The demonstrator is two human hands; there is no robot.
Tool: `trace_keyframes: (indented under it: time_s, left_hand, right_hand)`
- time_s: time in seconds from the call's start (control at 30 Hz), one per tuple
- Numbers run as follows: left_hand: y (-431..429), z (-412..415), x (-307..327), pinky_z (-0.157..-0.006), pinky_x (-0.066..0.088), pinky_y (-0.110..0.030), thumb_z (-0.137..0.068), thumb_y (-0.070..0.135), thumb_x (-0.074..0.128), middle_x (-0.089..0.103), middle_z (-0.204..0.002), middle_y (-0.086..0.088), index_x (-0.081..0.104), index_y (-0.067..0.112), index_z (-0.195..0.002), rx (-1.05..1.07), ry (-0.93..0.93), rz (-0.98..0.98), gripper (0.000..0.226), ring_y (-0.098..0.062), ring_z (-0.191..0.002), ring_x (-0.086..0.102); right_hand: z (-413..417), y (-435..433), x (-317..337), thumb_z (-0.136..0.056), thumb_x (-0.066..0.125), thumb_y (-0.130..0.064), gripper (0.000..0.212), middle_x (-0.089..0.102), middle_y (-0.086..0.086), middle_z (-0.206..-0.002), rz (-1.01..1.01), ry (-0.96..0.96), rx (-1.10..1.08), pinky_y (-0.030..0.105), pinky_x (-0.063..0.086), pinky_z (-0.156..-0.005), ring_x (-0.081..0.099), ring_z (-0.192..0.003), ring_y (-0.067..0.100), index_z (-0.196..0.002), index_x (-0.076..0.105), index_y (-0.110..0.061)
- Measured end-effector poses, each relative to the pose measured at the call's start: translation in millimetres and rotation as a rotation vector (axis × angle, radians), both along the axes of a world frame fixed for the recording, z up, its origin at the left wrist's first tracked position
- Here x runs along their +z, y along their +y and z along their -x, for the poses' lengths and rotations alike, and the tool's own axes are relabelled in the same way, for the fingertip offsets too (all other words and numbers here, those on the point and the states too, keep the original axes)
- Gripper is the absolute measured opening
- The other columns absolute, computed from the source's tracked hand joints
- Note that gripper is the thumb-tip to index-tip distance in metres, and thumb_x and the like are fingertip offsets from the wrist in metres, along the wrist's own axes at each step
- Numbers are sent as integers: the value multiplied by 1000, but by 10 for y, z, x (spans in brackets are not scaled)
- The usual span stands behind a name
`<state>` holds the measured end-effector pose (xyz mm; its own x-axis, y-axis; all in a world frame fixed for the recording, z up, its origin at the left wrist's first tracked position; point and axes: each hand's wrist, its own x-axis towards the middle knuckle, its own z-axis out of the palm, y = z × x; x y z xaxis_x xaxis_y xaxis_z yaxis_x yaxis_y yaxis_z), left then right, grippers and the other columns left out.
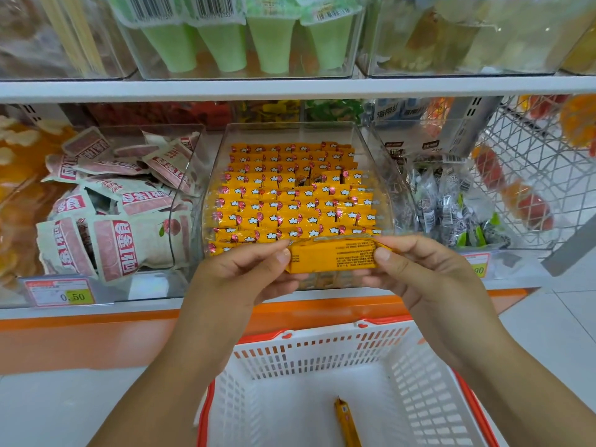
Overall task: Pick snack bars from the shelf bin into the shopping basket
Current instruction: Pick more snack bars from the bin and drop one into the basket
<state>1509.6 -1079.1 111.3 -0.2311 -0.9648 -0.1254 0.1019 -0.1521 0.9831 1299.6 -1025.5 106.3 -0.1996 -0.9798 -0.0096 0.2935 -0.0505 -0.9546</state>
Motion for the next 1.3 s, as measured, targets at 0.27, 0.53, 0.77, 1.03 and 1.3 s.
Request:
trace_keyframes:
  time_s: [0.27,0.53,0.77,1.03,1.3]
  left_hand:
    - [-24,40,37,-61,58,-21,-82,27,63,75,-80,-16,71,21,-106,21,16,-51,26,-23,-76,75]
    - [-37,147,37,-59,58,-19,-91,33,61,75,-77,3,67,33,-97,-102,-272,42,9,-11,-70,73]
    - [-414,200,-21,-102,32,-14,-93,54,48,48,-134,27,46,43,-141,40,-803,459,49,5,-125,42]
    - [-764,148,-255,-110,-17,-23,-94,67,22,2,-165,12,16,34,-155,-48,-1153,626,70,-8,-151,-7]
    - [-996,120,-338,-120,-15,-38,-77,76,-6,-11,-164,13,8,38,-155,-137,-1272,633,87,-7,-148,-22]
  right_hand:
    - [42,-5,-28,-63,83,-30,51,73,19,-104,-25,57,79,32,58,-80,72,-95,33,-108,70,-9]
    - [-26,-68,-79,-49,91,-50,66,71,21,-84,-67,12,-51,30,59,-69,73,-87,39,-89,61,-6]
    - [30,-560,336,-91,61,-15,19,76,6,-98,-3,306,-129,24,58,-75,74,-90,23,-110,65,-13]
    - [166,-1640,428,-95,61,-26,15,58,-12,-73,91,1276,-93,9,36,-48,55,-54,-7,-111,59,-25]
    - [268,-2210,318,-97,59,-28,28,52,3,-119,-107,1772,454,25,34,-87,46,-110,16,-124,65,-25]
